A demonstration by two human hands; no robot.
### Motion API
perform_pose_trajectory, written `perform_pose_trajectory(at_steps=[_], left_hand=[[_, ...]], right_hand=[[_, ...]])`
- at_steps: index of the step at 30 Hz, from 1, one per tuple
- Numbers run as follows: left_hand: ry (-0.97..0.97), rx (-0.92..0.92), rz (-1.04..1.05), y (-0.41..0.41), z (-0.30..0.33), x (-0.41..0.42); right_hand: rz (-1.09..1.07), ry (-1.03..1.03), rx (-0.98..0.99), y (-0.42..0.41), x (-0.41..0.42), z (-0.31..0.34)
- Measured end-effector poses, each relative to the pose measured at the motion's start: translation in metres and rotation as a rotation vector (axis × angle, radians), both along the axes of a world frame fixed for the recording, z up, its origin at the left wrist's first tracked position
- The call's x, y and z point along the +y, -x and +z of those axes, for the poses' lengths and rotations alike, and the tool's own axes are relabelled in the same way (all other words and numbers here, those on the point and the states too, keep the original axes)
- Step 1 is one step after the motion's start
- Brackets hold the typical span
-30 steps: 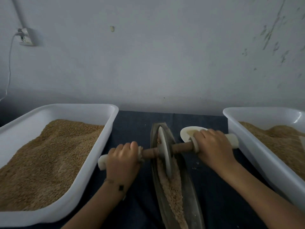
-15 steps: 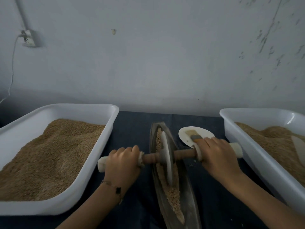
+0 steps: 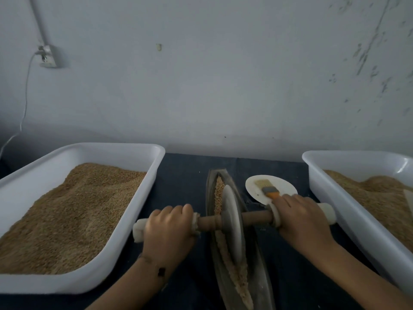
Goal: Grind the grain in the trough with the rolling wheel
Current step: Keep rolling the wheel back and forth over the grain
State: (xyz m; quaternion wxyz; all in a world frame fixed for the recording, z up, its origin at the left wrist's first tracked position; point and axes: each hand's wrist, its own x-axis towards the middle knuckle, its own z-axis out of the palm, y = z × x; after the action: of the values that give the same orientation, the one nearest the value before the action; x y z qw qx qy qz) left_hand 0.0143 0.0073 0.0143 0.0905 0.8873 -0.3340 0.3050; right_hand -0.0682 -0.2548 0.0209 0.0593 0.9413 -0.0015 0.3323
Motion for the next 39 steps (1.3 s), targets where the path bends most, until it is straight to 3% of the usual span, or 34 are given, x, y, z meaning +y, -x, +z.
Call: perform_pose_trajectory(at_steps=[3, 11, 16, 28, 39], left_hand=[[0.041, -0.003, 0.033, -0.026, 0.002, -0.015], [0.034, 0.083, 0.187, -0.076, 0.002, -0.034], [0.043, 0.081, 0.049, -0.041, 0.004, -0.015], [0.011, -0.059, -0.054, 0.031, 0.008, 0.016], [-0.011, 0.058, 0.061, -0.033, 0.005, -0.018]], right_hand=[[-0.105, -0.003, 0.072, -0.034, -0.007, -0.002], [-0.097, 0.035, 0.011, -0.073, -0.011, 0.015], [0.009, 0.072, -0.072, -0.038, -0.009, 0.006], [0.074, -0.01, -0.006, 0.052, 0.0, 0.005], [-0.023, 0.017, -0.072, -0.032, -0.014, -0.005]])
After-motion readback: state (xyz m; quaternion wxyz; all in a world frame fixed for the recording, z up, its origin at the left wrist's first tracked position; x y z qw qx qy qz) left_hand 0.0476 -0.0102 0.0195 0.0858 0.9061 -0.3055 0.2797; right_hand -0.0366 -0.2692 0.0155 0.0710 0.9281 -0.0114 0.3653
